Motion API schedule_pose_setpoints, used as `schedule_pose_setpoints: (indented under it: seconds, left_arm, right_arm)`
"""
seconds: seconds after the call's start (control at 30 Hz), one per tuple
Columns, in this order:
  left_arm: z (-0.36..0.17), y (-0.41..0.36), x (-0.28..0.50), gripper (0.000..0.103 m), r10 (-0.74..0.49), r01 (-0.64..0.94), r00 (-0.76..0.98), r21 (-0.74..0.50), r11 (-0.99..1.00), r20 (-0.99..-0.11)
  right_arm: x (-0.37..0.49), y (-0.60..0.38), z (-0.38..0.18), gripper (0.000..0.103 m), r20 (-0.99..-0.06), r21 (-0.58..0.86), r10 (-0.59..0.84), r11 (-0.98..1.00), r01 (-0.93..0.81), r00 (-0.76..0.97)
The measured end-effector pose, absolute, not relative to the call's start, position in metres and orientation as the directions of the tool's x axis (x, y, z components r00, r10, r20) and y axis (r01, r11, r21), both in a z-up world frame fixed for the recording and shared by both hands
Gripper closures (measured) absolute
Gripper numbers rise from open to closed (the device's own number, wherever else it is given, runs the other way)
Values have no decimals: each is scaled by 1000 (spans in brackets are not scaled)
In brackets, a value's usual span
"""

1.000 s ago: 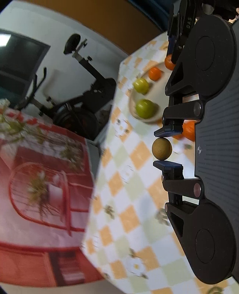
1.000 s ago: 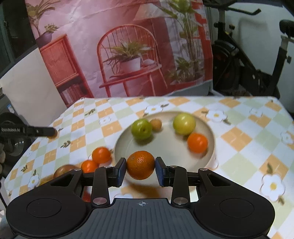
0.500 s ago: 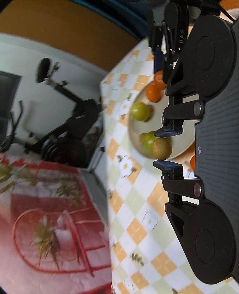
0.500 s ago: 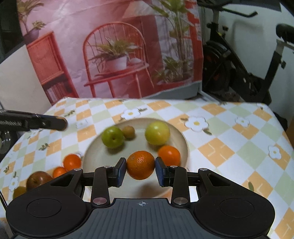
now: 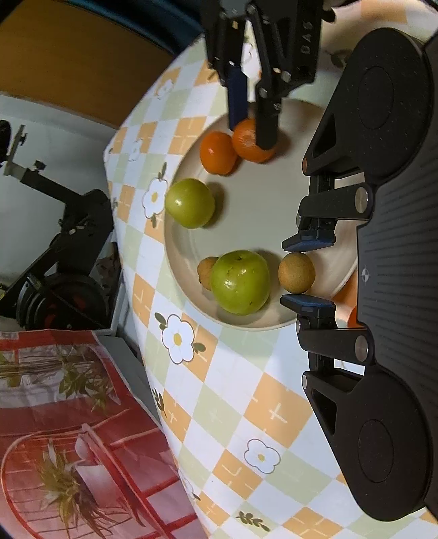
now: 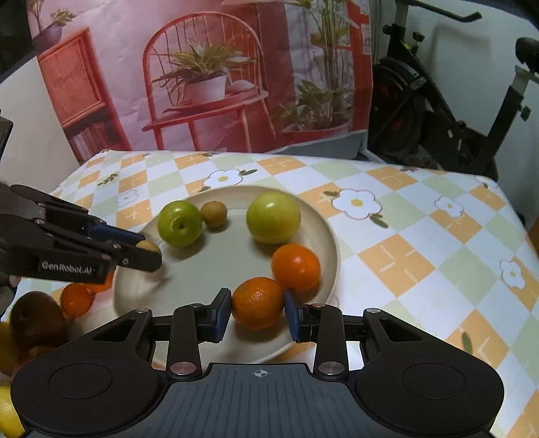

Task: Organize fruits
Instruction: 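Carry both fruits onto the beige plate and open both grippers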

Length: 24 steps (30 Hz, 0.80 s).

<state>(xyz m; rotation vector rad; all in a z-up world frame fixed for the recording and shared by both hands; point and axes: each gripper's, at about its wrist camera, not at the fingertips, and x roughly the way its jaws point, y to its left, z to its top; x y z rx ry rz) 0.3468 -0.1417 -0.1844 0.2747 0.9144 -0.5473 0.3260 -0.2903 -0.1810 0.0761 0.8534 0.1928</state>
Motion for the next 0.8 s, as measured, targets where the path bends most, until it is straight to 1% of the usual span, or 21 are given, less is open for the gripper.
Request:
schedule_pose_setpoints:
  seconds: [0.13,0.33,0.5,0.73,0.8]
  left_arm:
    - [-187,-145,353,74,-313,554,502,22,832,-806]
    - [-187,-154,361,74,-294,560,533,71,826,-793]
    - [-188,-161,369,74,-291,552,544,74,831,-787]
    - [-191,-163,372,73,-285,536,542,63,842,-791]
    - [-191,-164,372,72,-285,540,535,62,840,-795]
  right_arm:
    - [332,-290,-180,72,-740,110,178,983,-145,648]
    - [335,-296,-182,72,-739,100,160,987,-129,654]
    - [335,-303,-184,71,-732,113,154,988,-104,664]
    - [332,-299,-185,71,-725,93,126,992,-84,677]
    - [330,-298,-184,69,-725,96,124,992,-80,677]
